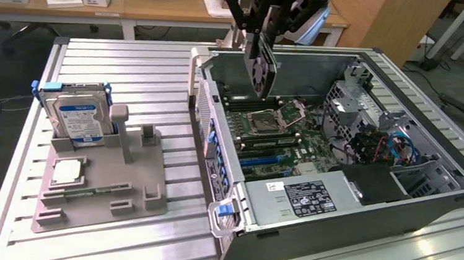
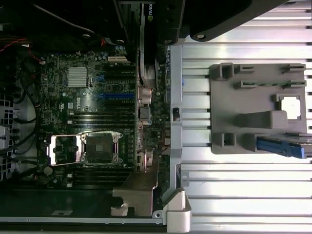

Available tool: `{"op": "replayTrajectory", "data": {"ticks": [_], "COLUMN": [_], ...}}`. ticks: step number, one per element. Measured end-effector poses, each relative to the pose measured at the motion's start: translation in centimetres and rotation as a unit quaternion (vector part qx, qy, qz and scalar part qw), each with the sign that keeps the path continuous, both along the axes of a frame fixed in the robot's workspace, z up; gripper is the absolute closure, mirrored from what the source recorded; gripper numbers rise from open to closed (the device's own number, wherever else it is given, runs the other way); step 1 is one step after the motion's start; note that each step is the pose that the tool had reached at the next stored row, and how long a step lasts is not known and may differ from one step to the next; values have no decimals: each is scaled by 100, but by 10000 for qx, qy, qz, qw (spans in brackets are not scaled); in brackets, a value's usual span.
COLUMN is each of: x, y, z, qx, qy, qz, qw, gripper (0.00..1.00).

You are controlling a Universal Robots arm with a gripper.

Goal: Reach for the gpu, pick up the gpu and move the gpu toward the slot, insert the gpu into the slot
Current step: 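Pick up the gpu and move the gpu toward the slot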

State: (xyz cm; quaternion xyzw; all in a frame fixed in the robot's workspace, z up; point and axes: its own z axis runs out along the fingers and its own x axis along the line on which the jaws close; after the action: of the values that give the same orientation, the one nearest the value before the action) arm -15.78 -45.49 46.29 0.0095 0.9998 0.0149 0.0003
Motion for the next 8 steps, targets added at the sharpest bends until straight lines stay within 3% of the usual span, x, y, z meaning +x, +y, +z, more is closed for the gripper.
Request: {"op": "replayTrajectory", "data": {"ticks": [8], "x": [98], "y": [0], "z": [0], "qx": [0], "qy": [0], "qz": [0], "qw": [10000], "gripper": [74]}}
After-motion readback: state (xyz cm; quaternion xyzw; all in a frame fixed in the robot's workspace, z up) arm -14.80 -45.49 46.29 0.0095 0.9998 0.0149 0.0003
